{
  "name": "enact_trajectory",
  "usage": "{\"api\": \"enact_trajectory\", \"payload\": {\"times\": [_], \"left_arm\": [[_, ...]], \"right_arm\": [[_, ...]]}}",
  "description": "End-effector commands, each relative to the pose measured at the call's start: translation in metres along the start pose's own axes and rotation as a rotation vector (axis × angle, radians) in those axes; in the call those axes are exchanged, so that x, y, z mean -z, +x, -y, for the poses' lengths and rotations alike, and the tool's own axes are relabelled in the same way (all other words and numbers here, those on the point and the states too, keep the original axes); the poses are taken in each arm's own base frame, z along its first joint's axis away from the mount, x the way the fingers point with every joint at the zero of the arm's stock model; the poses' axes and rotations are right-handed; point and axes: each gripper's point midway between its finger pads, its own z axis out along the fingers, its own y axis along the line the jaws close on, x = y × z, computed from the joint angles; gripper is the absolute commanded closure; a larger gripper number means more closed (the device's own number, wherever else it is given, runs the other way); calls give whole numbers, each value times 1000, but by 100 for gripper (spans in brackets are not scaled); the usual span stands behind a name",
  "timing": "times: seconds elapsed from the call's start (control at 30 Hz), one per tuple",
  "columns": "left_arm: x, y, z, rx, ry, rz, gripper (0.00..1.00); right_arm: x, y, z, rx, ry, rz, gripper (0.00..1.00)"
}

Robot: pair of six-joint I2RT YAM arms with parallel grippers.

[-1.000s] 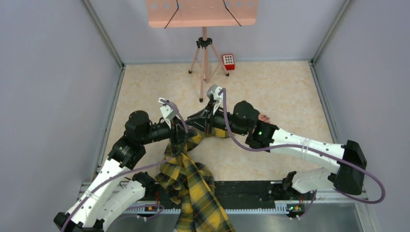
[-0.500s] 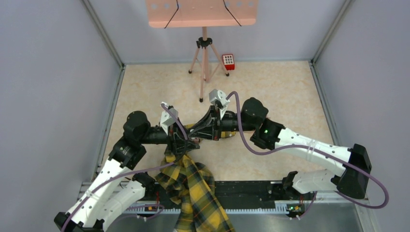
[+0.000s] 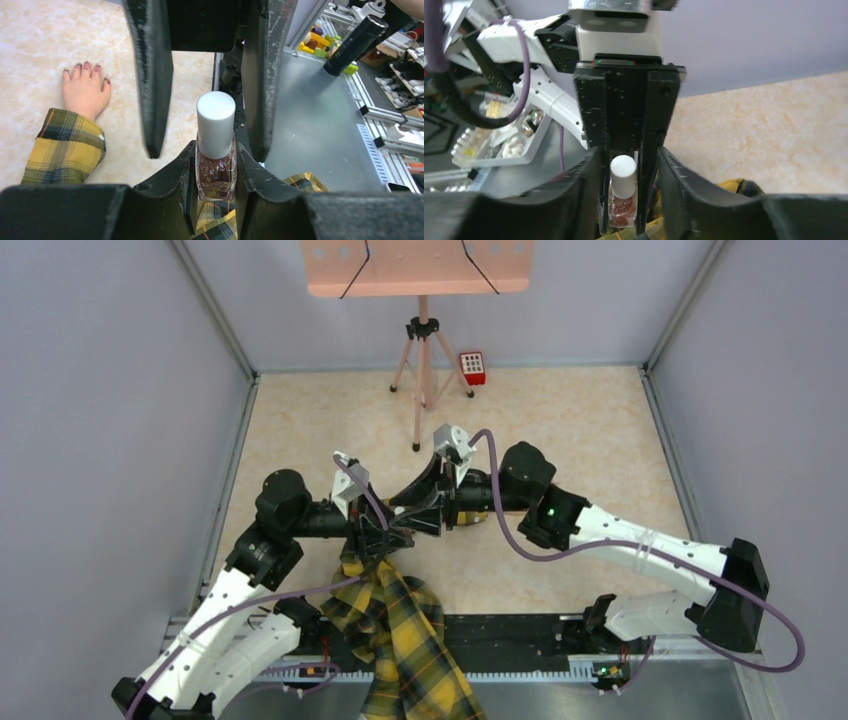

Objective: Paint the nails
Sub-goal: Unscrew the nail polish bottle.

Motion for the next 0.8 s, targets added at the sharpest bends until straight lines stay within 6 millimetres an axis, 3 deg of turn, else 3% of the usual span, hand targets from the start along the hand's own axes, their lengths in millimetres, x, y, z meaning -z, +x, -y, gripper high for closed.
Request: {"api": "enact_trajectory", "payload": {"times": [0.0,0.1,0.27,0.4,0.57,0.77], "left_arm": [[0,-7,-19,-55,-103,11,100],[4,-7,-39,-60,-219,11,100],[14,-9,-62,-74,-376,14,100],[22,-11,-76,-70,-473,21,100],[32,-6,-99,-36,-609,-4,100],[33,-4,-103,-30,-624,-14,100]], "right_arm": [[8,-9,26,4,140,33,48],[13,-12,35,-11,186,55,33],[26,-19,52,-34,290,110,24],[36,-20,74,-70,428,130,24],[43,-21,104,-130,602,155,32],[23,-19,109,-162,588,135,37]]}}
